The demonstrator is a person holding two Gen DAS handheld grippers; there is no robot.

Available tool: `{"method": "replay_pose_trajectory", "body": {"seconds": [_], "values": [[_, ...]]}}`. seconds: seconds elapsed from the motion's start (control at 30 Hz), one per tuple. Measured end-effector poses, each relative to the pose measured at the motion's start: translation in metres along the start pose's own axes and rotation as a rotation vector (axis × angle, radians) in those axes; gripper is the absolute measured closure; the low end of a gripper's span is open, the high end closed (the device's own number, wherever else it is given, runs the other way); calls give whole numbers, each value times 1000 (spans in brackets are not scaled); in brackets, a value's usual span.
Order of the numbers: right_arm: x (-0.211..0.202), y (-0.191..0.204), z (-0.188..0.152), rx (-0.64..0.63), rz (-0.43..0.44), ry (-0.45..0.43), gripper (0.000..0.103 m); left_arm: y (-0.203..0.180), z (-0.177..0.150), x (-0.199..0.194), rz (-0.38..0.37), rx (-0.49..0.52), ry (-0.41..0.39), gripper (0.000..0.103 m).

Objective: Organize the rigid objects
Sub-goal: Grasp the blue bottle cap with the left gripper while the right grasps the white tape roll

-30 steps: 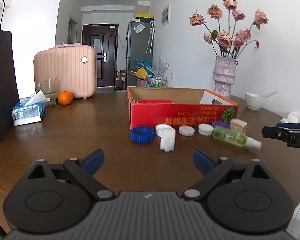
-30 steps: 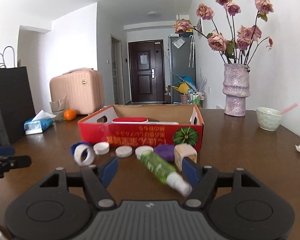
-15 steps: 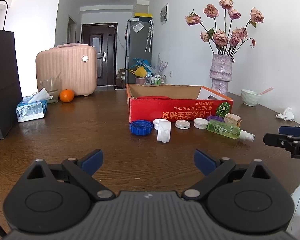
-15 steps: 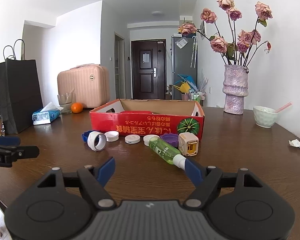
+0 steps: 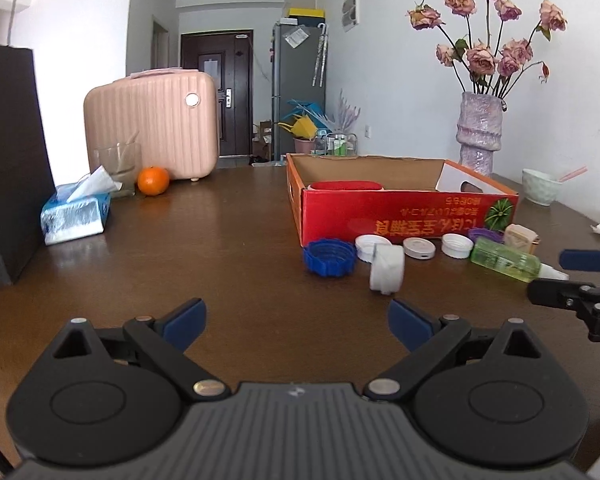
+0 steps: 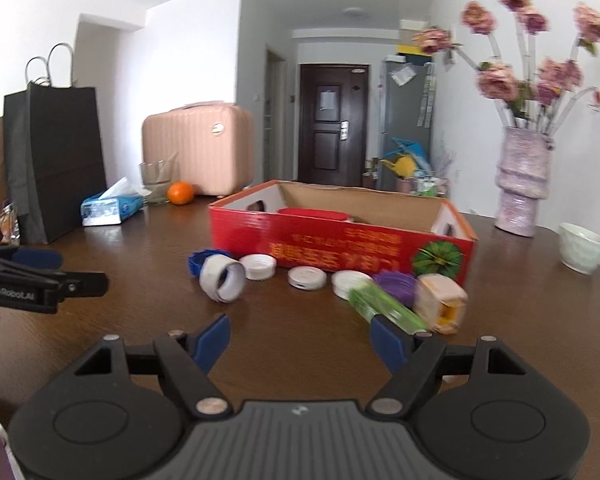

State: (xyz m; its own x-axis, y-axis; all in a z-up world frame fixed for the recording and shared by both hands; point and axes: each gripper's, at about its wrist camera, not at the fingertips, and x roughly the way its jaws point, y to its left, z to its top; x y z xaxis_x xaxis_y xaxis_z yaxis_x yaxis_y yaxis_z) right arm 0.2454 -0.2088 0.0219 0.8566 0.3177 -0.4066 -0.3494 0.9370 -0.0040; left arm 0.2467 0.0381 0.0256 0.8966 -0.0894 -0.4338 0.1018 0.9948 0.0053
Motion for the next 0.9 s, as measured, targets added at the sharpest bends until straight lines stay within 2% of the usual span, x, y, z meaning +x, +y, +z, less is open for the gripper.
{"method": "replay_pose_trajectory", "body": {"seconds": [0.3, 0.47, 0.53, 0.6, 0.63, 0.73, 0.9], "values": [[79, 29, 33, -101, 129, 84, 28, 28, 20, 33, -41, 18, 41, 4], [117, 38, 45, -160, 146, 127, 31, 42, 26, 54, -62, 6, 86, 4], [127, 36, 47, -142, 185, 155, 37, 43, 28, 65, -77, 8, 111, 4], [136, 35, 48, -127, 216, 185, 50, 42, 32, 77, -107, 3, 140, 4], [138, 33, 48, -124, 218, 194, 56, 41, 33, 84, -128, 0, 156, 4], [137, 22, 48, -99, 182, 184, 57, 30, 41, 111, -183, 7, 224, 4], [129, -13, 46, -38, 116, 161, 57, 4, 51, 143, -238, 46, 260, 9]]}}
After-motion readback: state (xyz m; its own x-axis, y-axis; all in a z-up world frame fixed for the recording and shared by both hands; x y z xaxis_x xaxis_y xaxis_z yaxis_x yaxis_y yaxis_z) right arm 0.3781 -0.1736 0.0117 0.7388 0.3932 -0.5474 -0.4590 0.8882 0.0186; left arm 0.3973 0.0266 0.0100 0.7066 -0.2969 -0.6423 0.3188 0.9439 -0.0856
